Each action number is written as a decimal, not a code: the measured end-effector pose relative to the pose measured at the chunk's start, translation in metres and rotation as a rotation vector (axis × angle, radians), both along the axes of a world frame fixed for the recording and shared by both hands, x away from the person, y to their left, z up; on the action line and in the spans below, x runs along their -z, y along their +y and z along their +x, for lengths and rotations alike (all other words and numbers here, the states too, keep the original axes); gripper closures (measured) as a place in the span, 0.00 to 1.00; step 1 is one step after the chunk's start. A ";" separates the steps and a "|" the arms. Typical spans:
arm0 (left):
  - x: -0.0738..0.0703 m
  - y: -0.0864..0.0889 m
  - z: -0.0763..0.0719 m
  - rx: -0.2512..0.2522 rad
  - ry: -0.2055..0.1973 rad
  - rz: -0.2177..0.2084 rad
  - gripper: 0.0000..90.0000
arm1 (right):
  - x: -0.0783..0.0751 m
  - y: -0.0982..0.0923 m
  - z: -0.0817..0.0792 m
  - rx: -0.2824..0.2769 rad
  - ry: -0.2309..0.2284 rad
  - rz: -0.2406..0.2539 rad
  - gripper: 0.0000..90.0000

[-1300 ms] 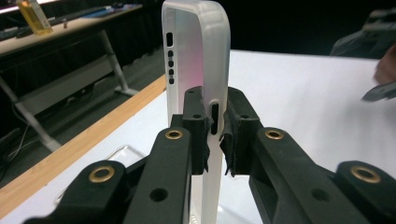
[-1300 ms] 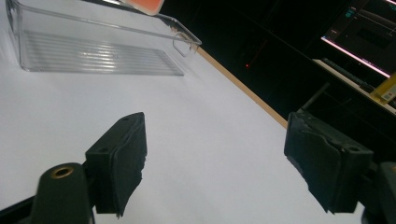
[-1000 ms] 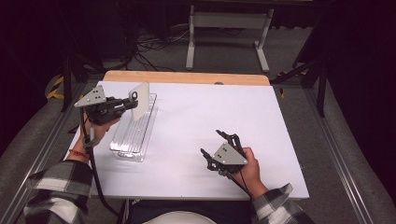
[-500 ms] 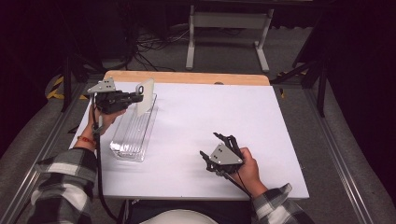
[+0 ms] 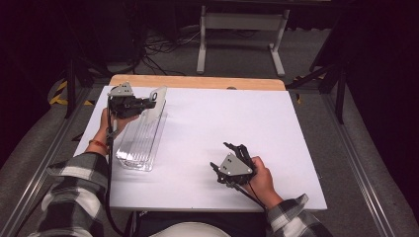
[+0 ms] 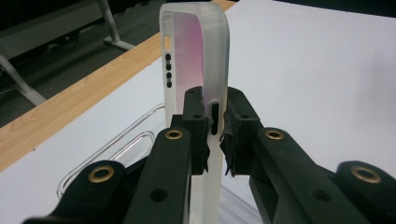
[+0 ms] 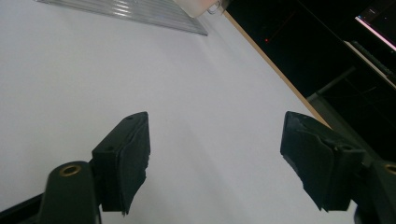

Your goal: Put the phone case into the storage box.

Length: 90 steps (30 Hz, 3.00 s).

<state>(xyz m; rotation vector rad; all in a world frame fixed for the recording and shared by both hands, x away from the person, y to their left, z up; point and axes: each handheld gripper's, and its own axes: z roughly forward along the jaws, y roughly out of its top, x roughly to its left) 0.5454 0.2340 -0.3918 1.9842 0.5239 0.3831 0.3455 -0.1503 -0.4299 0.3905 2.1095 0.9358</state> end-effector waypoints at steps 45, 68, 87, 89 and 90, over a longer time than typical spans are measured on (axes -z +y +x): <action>0.014 0.000 0.014 -0.382 -0.012 0.235 0.64 | 0.007 0.010 -0.005 -0.054 0.000 -0.075 0.31; 0.018 0.000 0.012 -0.430 -0.002 0.227 0.65 | 0.007 0.009 -0.004 -0.045 -0.002 -0.072 0.30; 0.015 0.006 0.003 -0.441 -0.027 0.170 0.63 | 0.003 0.002 -0.001 -0.028 -0.002 -0.028 0.29; 0.013 0.006 0.001 -0.443 -0.032 0.160 0.63 | 0.002 0.003 -0.001 -0.027 -0.005 -0.030 0.29; 0.013 0.006 0.001 -0.443 -0.032 0.160 0.63 | 0.002 0.003 -0.001 -0.027 -0.005 -0.030 0.29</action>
